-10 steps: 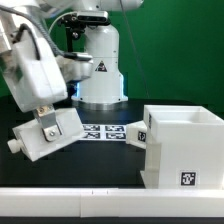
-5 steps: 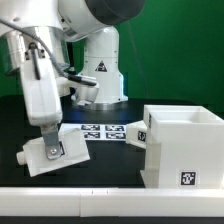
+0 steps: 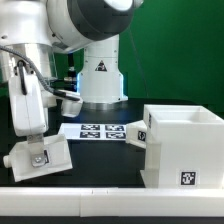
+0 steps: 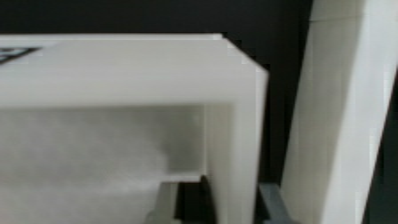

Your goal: Assemble drawer

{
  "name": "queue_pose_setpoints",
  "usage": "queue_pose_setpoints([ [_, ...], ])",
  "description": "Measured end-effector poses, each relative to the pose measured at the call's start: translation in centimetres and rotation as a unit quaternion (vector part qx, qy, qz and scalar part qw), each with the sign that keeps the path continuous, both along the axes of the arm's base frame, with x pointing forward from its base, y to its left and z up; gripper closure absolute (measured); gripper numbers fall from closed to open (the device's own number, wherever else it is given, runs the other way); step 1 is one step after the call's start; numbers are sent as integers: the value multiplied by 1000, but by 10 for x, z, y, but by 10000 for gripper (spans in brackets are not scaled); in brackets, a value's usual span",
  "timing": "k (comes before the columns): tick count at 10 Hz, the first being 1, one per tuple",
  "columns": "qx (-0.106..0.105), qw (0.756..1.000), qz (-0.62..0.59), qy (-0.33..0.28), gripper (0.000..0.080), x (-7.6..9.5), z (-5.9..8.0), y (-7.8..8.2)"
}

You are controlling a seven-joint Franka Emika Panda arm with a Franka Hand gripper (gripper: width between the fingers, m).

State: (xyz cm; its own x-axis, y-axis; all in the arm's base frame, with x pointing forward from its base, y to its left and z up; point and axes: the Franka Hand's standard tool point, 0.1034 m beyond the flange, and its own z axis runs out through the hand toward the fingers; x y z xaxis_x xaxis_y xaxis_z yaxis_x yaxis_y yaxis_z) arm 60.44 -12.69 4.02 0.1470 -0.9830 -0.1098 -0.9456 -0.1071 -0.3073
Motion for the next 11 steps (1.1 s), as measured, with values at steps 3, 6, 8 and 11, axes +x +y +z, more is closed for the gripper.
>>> queue_pose_setpoints([
  [3,0,1000,0,1,493,0,-1,0],
  [6,7,998,67,6,203,5,26,14],
  [8,-32,980,198,-4,160,-1,46,31],
  [11,-70,952,298,-22,150,-8,46,31],
])
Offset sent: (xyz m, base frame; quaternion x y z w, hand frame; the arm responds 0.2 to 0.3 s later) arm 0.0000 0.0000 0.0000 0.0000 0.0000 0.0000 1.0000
